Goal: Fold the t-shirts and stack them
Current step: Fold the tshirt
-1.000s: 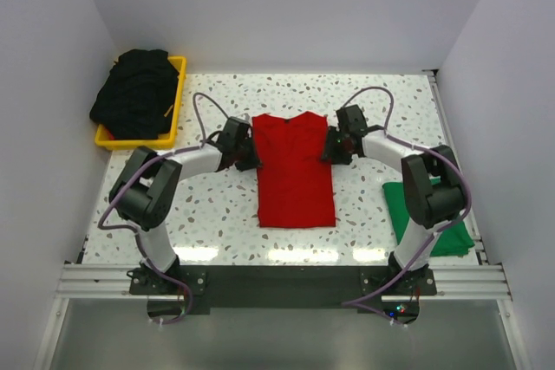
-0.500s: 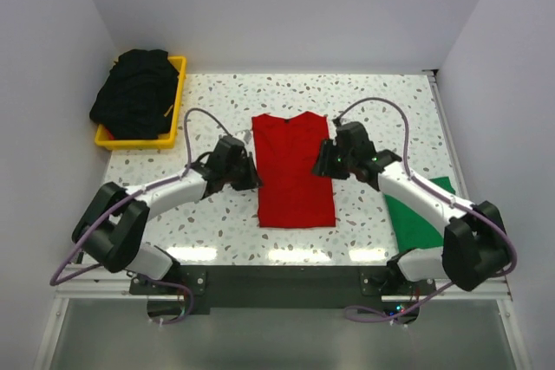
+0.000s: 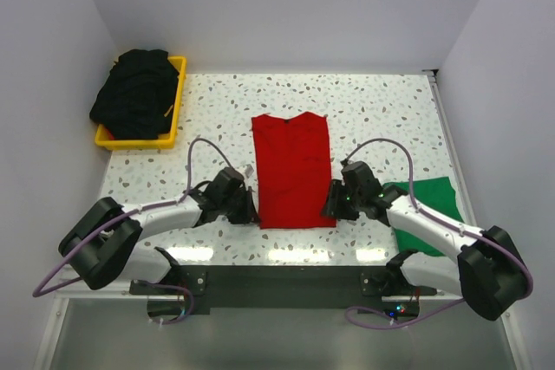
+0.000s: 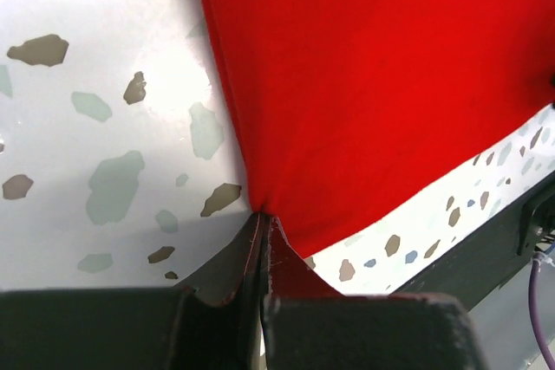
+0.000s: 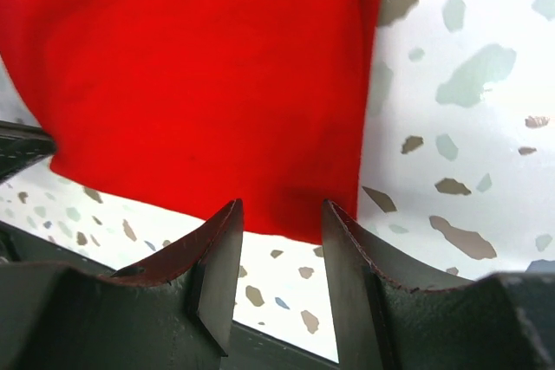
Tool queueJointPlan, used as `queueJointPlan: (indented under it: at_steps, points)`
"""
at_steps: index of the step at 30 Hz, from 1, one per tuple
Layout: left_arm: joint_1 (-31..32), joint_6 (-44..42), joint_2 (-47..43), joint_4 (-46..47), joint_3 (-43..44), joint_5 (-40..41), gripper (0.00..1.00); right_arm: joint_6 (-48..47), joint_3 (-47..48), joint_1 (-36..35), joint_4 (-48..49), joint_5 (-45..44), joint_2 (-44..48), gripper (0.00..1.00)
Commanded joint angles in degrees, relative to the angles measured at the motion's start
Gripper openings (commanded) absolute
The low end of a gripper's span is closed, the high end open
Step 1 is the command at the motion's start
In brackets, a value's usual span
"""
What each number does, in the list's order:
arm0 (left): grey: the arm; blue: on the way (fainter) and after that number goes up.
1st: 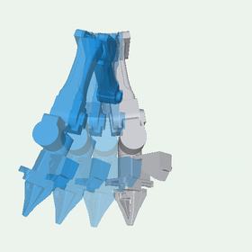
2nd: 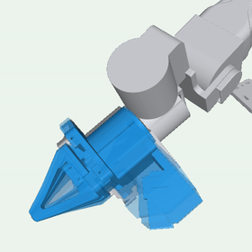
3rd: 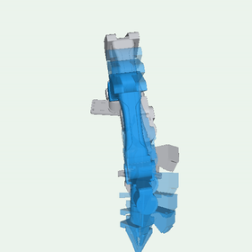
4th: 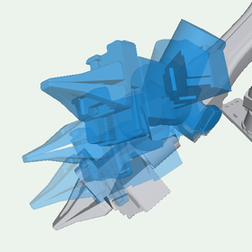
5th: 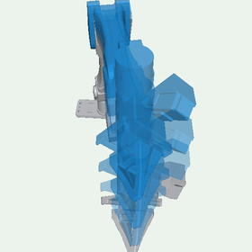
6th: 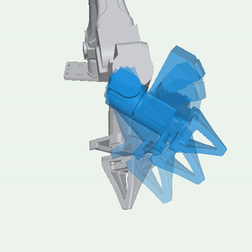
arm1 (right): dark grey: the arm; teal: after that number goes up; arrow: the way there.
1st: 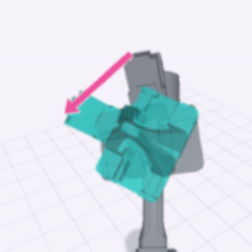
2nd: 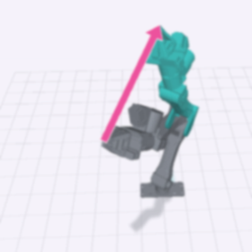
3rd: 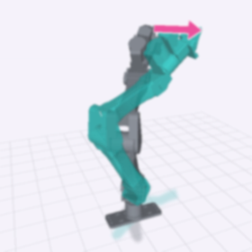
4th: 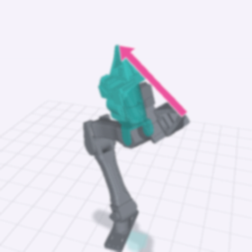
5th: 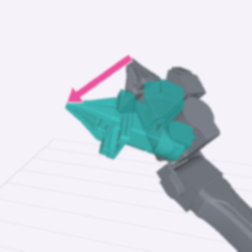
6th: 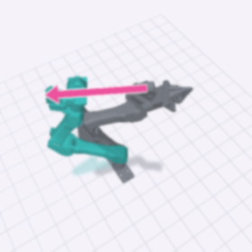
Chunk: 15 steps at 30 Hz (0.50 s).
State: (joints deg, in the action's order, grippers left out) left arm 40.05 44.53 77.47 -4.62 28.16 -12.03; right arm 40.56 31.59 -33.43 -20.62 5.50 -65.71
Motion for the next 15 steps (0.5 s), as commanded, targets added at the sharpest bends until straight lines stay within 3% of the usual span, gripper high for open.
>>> queueJointPlan:
  at_steps: [1,15]
  points:
    - [0.2,0.6,0.6,2.6,-2.0,-1.5,0.01,1.8,-2.7,-0.3,0.6,0.5,0.9,0.45]
    - [0.4,-0.1,-2.4,-1.4,-0.9,-1.1,0.01,3.7,-6.6,-0.4,-5.0,0.7,7.8,0.45]
